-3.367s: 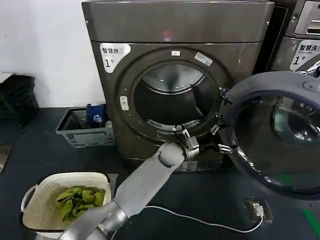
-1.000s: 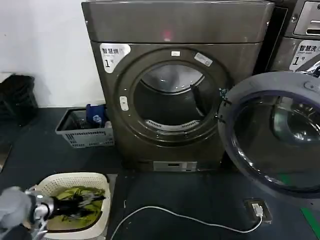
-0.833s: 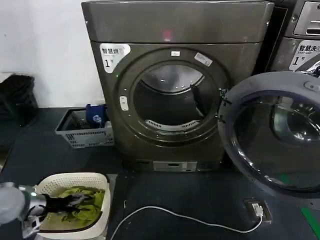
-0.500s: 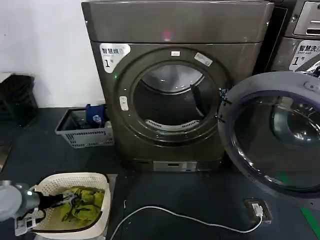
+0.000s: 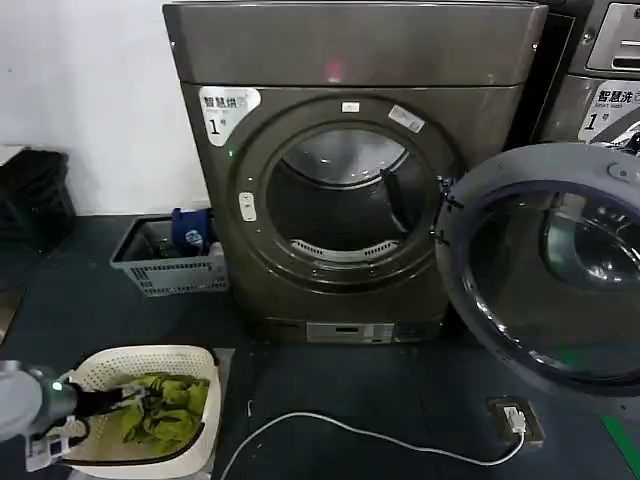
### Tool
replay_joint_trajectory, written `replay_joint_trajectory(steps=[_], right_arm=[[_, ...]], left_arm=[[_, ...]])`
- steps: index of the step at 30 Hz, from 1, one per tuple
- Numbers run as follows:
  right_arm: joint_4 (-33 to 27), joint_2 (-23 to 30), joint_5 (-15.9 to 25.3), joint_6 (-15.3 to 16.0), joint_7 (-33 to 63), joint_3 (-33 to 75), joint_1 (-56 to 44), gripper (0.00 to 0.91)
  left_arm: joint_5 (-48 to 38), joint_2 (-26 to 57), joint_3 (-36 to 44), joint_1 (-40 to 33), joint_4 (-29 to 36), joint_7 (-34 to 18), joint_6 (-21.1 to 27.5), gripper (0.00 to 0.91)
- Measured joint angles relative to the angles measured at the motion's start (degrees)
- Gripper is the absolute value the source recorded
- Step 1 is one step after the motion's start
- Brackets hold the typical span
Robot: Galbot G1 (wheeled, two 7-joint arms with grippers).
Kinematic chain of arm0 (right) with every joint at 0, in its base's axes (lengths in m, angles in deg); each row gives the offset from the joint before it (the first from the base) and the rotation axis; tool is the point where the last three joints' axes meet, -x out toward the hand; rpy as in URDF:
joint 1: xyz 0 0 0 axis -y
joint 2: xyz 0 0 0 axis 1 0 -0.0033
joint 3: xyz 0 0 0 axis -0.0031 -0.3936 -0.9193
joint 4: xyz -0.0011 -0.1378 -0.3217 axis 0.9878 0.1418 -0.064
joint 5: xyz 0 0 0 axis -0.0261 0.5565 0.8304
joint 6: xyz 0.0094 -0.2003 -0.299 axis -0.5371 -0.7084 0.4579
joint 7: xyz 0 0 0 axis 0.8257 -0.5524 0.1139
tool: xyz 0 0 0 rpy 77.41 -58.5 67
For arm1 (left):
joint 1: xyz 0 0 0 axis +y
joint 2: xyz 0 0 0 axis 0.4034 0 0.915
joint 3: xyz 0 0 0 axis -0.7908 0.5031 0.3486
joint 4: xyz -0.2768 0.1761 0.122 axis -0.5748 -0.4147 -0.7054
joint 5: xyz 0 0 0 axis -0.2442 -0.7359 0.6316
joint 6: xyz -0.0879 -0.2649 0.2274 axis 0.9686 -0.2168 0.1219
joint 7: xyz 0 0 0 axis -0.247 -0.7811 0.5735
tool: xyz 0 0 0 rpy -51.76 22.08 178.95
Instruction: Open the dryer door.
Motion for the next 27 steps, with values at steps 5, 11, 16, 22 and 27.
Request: replay_joint_trajectory(steps=[5,11,16,22,27], right_arm=[[0.0,0.1,0.0,-0.1,-0.1,0.0,0.0,0.907],[0.3,0.3,0.2,-0.3,-0.5,-0.1,0.1,0.907],[0.4,0.4,0.2,-0.4,-0.6,-0.2,0.2,0.907],[0.5,0.8,0.2,-0.5,-0.6,-0.2,0.3,0.907],[0.4,0.8,0.2,-0.5,-0.6,-0.2,0.3,0.907]], left_arm=[[0.6,0.0,0.0,-0.1,-0.4,0.0,0.0,0.907],[0.8,-0.2,-0.1,-0.1,-0.6,0.0,0.0,0.907],[1.4,-0.2,-0.2,-0.1,-0.4,0.1,0.1,0.907],[1.5,-0.3,-0.2,-0.2,-0.4,0.2,0.1,0.907],[1.4,-0.2,-0.2,-0.5,-0.6,0.2,0.1,0.907]])
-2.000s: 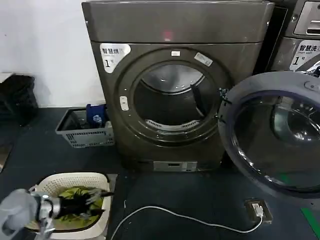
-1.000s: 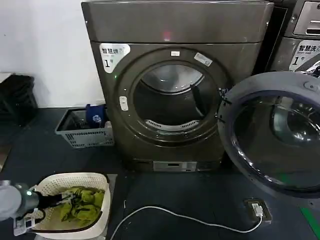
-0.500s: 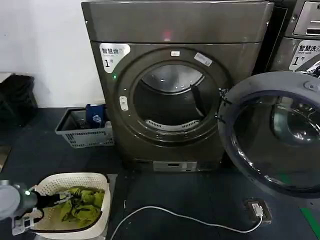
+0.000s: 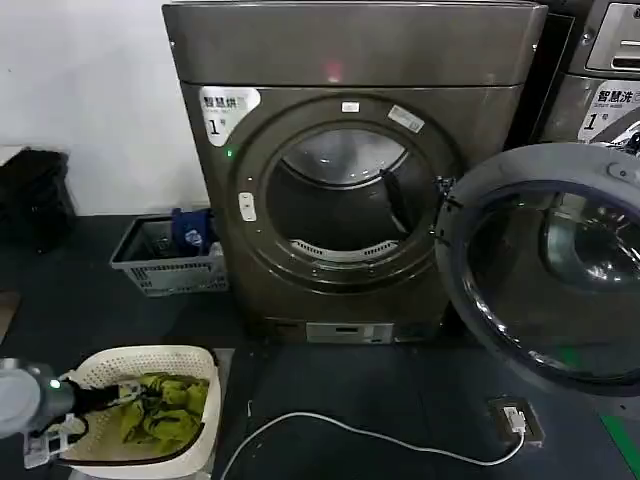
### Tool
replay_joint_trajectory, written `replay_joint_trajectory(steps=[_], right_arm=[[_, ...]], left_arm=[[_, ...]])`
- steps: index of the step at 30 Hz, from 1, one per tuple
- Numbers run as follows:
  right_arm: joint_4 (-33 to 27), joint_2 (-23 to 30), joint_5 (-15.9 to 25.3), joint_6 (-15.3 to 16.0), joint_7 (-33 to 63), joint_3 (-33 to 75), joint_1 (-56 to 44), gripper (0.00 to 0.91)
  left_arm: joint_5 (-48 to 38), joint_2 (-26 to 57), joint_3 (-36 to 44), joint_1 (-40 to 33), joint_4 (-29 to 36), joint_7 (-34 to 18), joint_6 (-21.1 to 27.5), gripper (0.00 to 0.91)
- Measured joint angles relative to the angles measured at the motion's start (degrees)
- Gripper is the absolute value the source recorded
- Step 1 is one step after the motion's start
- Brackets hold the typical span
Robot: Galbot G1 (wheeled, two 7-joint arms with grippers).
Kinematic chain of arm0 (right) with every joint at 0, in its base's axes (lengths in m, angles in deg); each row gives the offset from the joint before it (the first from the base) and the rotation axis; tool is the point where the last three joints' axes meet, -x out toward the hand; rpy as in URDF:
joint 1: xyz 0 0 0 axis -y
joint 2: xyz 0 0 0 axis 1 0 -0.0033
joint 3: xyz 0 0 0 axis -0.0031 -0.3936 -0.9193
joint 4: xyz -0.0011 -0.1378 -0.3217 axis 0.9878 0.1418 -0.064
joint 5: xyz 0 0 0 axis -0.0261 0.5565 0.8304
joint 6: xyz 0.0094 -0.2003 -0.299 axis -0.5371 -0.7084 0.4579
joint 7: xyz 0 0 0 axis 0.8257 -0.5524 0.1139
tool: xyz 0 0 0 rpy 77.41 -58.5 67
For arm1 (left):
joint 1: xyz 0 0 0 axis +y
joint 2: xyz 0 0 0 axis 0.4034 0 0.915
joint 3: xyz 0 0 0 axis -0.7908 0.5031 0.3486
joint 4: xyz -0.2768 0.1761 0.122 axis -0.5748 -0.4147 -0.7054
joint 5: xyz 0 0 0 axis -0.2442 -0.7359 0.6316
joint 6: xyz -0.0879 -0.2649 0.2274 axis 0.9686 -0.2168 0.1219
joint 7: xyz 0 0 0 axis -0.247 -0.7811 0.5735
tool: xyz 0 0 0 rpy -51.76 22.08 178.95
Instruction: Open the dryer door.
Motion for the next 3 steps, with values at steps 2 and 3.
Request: replay_joint_trajectory(steps=[2,3], right_arm=[[-0.1,0.0,0.0,0.4,0.1,0.0,0.1,0.907],[-0.2,0.0,0.1,0.6,0.2,0.1,0.1,0.907]], left_arm=[[0.0,0.0,0.0,0.0,-0.2,0.0,0.0,0.907],[0.0,0.0,0.0,0.0,-0.2,0.0,0.0,0.907]])
